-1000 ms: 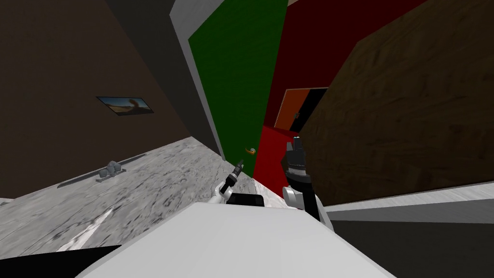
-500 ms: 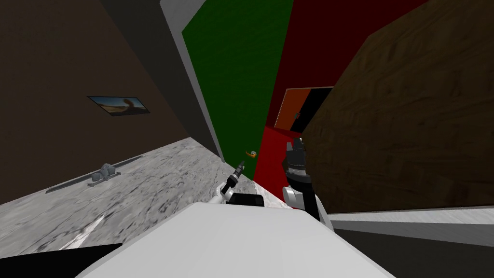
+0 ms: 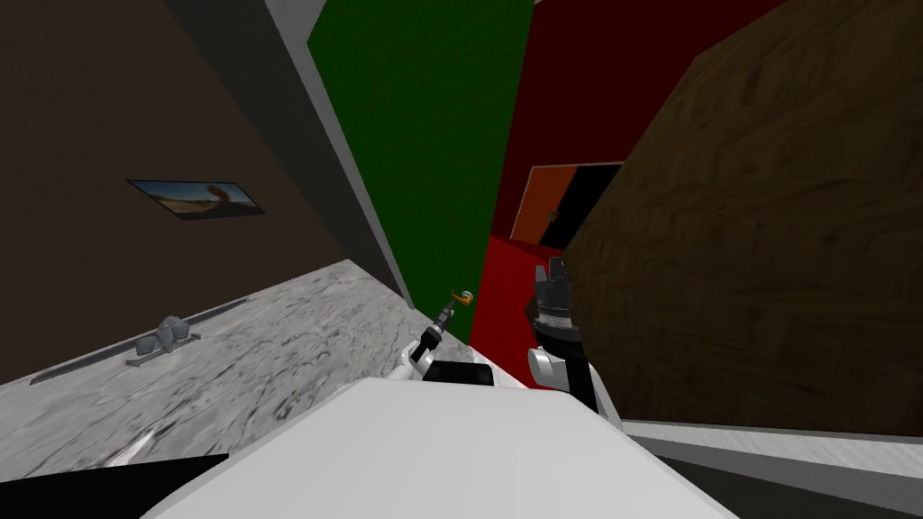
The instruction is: Push the door open
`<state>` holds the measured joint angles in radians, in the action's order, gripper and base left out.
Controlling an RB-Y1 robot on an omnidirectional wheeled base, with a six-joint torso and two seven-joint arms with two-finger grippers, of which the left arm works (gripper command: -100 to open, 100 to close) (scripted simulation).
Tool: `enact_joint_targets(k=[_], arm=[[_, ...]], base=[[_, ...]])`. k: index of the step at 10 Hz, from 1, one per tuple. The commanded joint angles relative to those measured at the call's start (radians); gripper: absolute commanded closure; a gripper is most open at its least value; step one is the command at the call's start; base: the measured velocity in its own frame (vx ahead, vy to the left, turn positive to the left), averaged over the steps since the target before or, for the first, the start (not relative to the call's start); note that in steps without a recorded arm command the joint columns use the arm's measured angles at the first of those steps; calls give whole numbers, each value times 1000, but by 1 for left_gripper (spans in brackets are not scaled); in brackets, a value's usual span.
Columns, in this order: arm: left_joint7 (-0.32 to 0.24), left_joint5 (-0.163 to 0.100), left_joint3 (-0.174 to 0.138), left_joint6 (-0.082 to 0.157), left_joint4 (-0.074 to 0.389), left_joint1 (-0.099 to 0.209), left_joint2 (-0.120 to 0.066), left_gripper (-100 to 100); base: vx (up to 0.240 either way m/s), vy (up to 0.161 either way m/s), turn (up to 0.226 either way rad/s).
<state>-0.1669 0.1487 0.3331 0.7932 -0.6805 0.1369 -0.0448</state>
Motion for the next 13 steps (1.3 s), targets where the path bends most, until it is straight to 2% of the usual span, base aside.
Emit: enact_joint_targets(k=[1,3,4,5,6,11,13], arm=[[4,-1,-3,1,2,-1,3,-100],[8,-4,-8,3,7,0,17,-100],[10,-5,-11,4,10,1,31,-100],[9,-3,-8,-1,0,-3,23,-100],[9,-3,-8,-1,0,-3,23,100],[9,-3,-8,-1,0,-3,23,100],[10,-7,-22,-3,1,2,15,100]], base=[[153,-77,-23],[173,-82,-23],[178,-72,-34],[78,-31,-2],[-11,3,6],[-7,5,-6],[112,-108,54]])
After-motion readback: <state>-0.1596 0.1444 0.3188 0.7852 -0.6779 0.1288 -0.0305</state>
